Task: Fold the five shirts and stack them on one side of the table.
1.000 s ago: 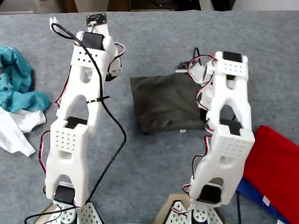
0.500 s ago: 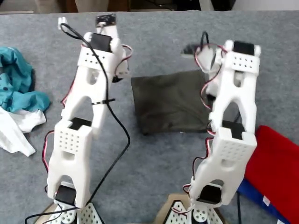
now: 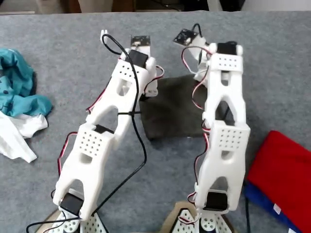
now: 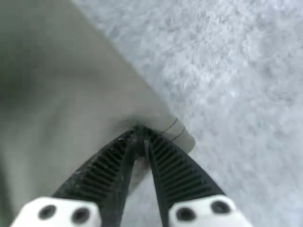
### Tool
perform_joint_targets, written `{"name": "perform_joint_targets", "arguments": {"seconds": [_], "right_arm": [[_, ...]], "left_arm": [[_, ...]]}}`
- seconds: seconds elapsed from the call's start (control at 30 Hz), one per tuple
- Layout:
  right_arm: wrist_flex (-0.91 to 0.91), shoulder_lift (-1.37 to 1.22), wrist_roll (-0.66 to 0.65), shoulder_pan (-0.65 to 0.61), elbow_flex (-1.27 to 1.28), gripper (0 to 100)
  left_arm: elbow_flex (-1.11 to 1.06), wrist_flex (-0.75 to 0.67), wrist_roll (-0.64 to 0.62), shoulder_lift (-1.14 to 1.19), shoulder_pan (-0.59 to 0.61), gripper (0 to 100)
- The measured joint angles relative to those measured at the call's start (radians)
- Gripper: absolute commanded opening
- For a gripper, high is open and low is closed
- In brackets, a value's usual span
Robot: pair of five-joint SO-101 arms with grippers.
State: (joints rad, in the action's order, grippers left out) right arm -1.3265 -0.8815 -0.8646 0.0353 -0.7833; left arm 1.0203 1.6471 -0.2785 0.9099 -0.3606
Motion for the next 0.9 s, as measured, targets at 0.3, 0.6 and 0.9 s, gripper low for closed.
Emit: {"name": "perform_joint_targets", "arguments": {"seconds": [0.3, 0.6, 0.9], "right_arm": [[0.044, -0.071, 0.008, 0.0, -0.049, 0.5], [-0.29, 0.097, 0.061, 0.0, -0.279, 0.5], [-0.44, 0.192, 0.342, 0.0, -0.19, 0.6]], "left_arm": [[0.0, -0.04, 0.0, 0.092, -0.003, 2], [0.206, 0.034, 0.021, 0.094, 0.002, 2], [0.325, -0.063, 0.032, 0.175, 0.074, 2]]}}
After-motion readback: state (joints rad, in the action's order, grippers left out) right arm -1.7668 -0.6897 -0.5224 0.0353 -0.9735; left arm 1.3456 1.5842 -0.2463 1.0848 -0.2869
